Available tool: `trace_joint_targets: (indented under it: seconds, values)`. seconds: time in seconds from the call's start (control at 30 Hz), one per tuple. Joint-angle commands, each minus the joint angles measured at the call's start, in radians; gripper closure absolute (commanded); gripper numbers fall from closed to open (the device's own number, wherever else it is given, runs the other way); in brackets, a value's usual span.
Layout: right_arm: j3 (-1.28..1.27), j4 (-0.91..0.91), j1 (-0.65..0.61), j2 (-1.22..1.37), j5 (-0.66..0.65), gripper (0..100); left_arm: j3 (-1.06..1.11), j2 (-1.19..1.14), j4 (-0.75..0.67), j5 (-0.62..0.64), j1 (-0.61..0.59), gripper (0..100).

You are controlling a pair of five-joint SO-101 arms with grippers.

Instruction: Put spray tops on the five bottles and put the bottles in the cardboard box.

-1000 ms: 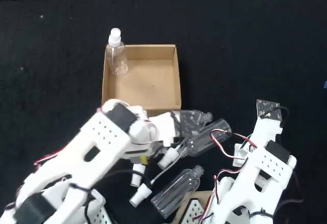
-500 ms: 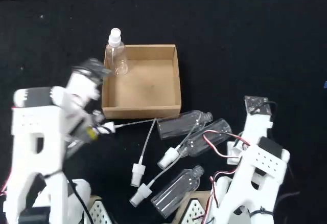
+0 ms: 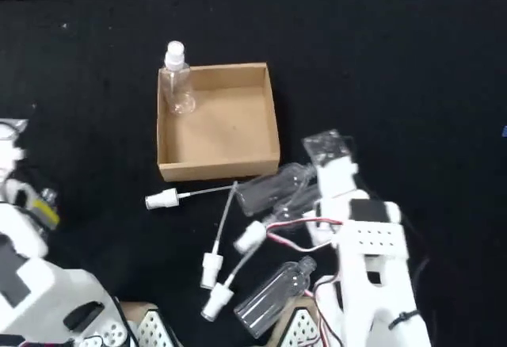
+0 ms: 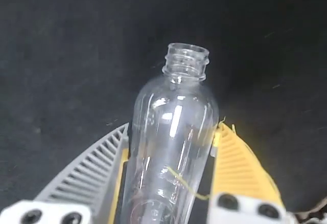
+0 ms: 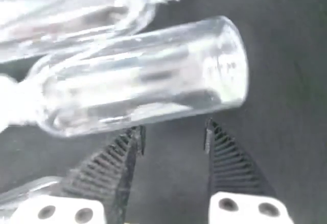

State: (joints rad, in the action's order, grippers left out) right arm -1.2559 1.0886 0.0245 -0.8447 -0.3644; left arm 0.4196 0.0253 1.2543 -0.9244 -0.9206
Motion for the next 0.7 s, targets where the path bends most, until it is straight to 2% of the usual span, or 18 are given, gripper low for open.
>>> trace_joint_targets:
  seconds: [0.0,0.1,0.33,0.5,0.67]
  values:
    - [0.064,-0.021,-0.109,-0.039,0.043,81.8,-0.117,-0.058,-0.006,-0.089,-0.096,74]
    - [0.038,-0.058,-0.127,-0.039,0.058,81.8,-0.137,-0.066,-0.008,-0.147,-0.110,66]
    - [-0.019,-0.103,-0.124,-0.039,0.057,81.8,-0.168,-0.071,-0.009,-0.376,-0.088,68]
    - [0.008,-0.064,-0.081,-0.041,0.055,81.8,-0.117,-0.072,-0.015,-0.396,-0.056,68]
    - [0.134,0.071,0.005,-0.041,0.005,81.8,-0.081,-0.072,-0.018,-0.402,-0.047,68]
